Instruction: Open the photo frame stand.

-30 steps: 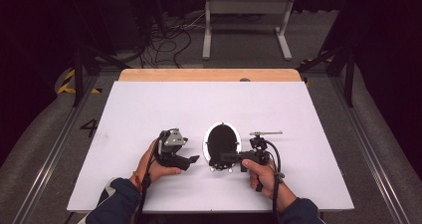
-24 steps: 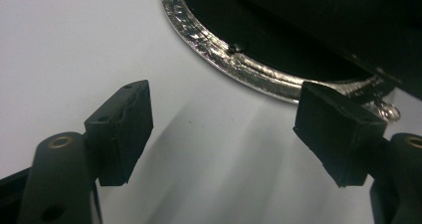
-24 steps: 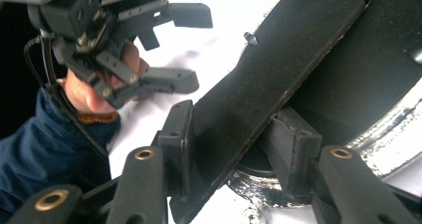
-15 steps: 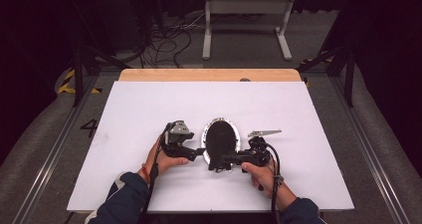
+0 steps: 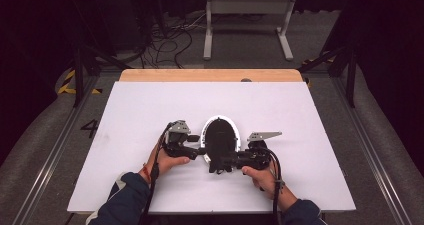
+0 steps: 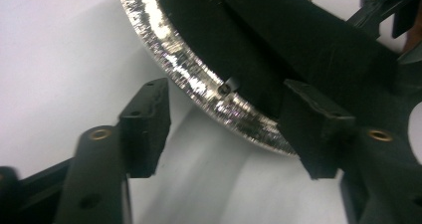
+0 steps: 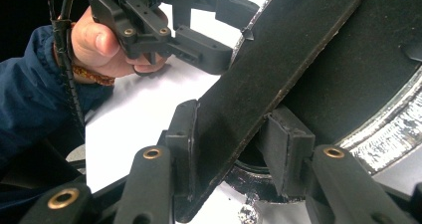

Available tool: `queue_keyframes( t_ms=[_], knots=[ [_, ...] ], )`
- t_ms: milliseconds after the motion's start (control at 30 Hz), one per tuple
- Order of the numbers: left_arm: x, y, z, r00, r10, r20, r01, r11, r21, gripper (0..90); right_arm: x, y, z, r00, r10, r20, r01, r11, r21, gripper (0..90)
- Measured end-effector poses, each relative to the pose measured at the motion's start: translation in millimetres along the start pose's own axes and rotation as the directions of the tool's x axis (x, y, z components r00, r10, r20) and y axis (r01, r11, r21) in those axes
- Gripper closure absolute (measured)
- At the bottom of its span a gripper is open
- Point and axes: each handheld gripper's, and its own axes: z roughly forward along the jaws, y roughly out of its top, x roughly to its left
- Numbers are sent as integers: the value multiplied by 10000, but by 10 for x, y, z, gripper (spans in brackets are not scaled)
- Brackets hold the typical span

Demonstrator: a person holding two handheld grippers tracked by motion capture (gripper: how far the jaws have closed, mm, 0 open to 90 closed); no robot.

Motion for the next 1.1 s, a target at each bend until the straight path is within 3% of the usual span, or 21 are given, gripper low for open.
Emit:
queue_keyframes(
  t_ms=[167,267,433,533,600,733,1100],
  knots=[
    [45,15,12,9985,-272,476,277,9996,-84,406,47,4,-6,9993,-356,118,356,9994,-24,605],
    [44,27,-4,9991,-86,417,93,9998,-156,419,24,-5,-13,9997,-244,12,244,9997,-58,606],
    [27,44,-42,9983,-182,548,208,9987,-475,445,-37,-32,-32,9995,240,-185,-241,9997,-90,631],
    [10,49,-69,9977,-113,663,169,9963,-840,443,-27,-30,-43,9998,164,-127,-165,9998,-73,641],
    [-3,47,-66,9947,158,1014,-62,9955,-942,500,-7,-27,-56,10000,18,-66,-18,10000,-29,679],
    [-50,68,-43,9920,528,1145,-429,9953,-869,529,21,-16,-70,9998,-212,56,212,9998,60,701],
    [-104,105,-57,9909,946,960,-869,9929,-816,533,26,-10,-86,9995,-294,103,293,9995,97,720]
  ],
)
